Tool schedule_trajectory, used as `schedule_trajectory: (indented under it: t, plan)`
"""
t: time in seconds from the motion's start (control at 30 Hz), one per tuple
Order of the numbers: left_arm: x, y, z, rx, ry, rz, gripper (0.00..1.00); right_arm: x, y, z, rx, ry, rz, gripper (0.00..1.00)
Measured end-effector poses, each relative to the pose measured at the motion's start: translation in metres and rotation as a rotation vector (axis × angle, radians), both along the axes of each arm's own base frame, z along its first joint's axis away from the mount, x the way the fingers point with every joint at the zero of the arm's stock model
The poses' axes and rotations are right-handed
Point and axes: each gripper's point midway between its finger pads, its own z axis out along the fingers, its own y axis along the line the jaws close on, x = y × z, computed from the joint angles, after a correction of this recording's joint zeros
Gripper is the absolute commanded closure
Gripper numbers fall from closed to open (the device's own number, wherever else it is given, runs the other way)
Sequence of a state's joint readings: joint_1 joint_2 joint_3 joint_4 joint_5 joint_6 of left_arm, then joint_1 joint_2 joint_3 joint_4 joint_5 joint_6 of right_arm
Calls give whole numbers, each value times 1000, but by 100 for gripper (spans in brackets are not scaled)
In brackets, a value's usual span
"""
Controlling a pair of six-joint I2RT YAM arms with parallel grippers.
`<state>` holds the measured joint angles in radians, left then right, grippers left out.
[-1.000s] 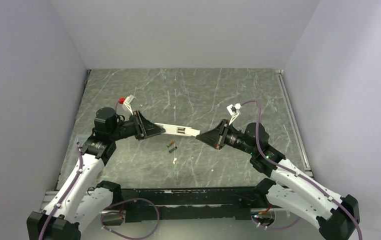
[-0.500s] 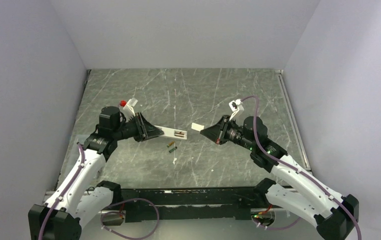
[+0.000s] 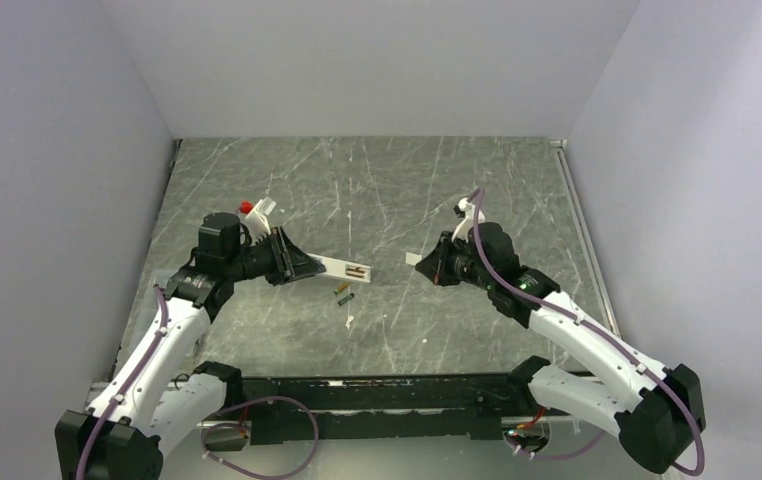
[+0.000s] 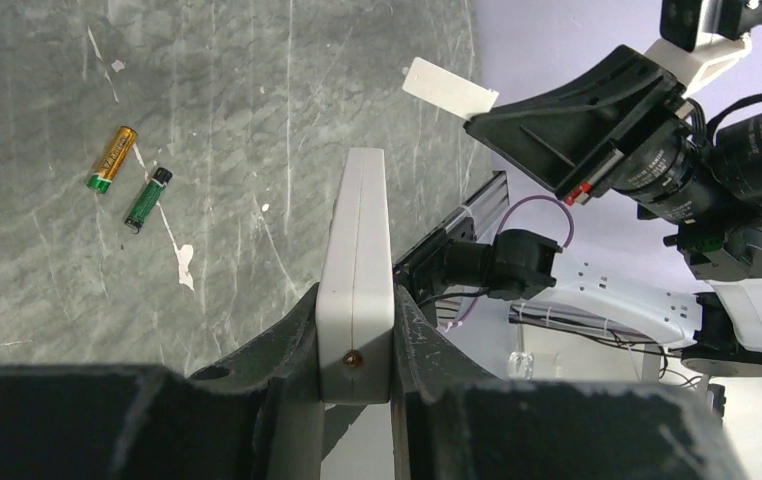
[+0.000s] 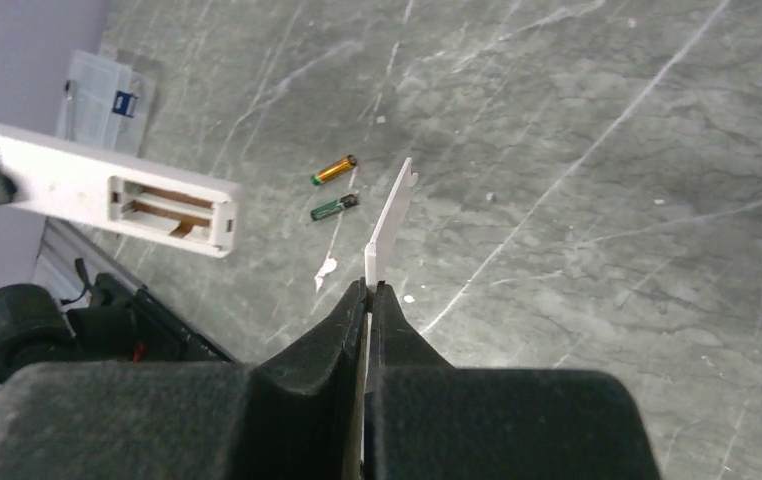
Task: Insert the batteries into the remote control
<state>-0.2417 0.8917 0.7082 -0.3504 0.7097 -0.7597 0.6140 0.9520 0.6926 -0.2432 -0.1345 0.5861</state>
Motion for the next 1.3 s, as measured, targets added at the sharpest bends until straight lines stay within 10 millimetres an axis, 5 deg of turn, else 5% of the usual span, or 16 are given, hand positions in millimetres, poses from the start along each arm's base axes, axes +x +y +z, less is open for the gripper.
schedule_trajectory:
  t: [0.4, 0.8, 1.3]
  plan:
    - [-1, -1, 1, -7, 0, -7, 100, 27, -23, -59, -4, 160, -134, 100]
    - [-5, 0, 8, -15, -26, -8, 100, 56, -53, -111, 168, 313, -336, 100]
    - [-5, 0, 9, -17, -26, -7, 100, 79, -52, -138, 302, 392, -393, 96]
